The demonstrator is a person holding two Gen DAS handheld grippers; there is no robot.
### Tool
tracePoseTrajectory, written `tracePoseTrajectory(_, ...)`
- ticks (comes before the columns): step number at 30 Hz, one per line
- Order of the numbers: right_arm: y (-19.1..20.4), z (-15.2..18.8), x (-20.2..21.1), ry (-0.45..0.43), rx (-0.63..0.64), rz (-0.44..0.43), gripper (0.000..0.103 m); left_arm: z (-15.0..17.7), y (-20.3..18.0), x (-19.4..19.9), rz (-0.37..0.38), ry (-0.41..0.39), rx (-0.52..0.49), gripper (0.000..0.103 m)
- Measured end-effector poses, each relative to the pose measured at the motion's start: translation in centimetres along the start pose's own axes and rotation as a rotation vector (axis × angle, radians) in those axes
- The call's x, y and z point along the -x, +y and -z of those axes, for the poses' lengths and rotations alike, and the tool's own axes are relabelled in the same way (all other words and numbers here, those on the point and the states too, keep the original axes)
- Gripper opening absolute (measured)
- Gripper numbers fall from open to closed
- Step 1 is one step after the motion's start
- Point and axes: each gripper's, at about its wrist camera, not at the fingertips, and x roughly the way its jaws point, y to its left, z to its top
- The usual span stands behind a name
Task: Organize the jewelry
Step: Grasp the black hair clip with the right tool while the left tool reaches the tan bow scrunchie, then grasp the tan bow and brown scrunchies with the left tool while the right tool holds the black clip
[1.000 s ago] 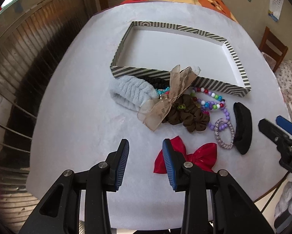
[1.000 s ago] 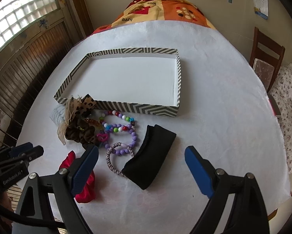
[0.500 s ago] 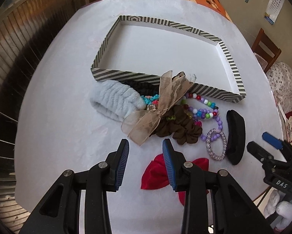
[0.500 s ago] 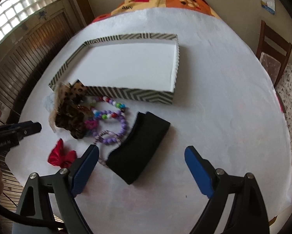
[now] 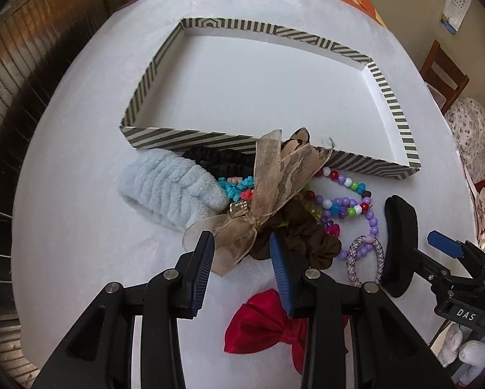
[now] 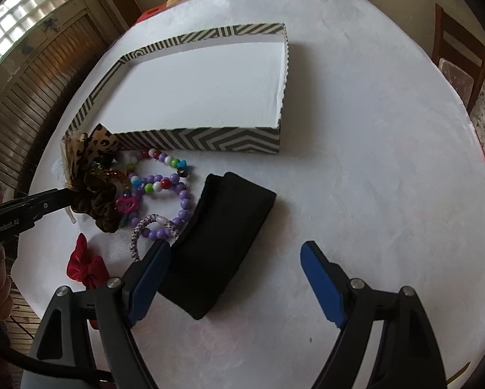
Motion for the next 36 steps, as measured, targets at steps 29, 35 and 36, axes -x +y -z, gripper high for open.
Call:
tracePoseTrajectory(29,0.7,-0.6,4.4,-0.111,0.027,-0.139,0.015,0.8,1.7,5.0,0.063,-0.053,0.052,0.000)
tracePoseTrajectory(35,1.1,-0.9,4.9,-0.110,0.036,-0.159,0.015,0.7,0.7,3.2,0.027,-0.025,0.010,0.000)
tracePoseTrajectory(36,1.2,-0.8,4.8,-0.104,0.039,-0.161,0.015,0.6,0.5,2.6,0.014,-0.015,0.014,0.000)
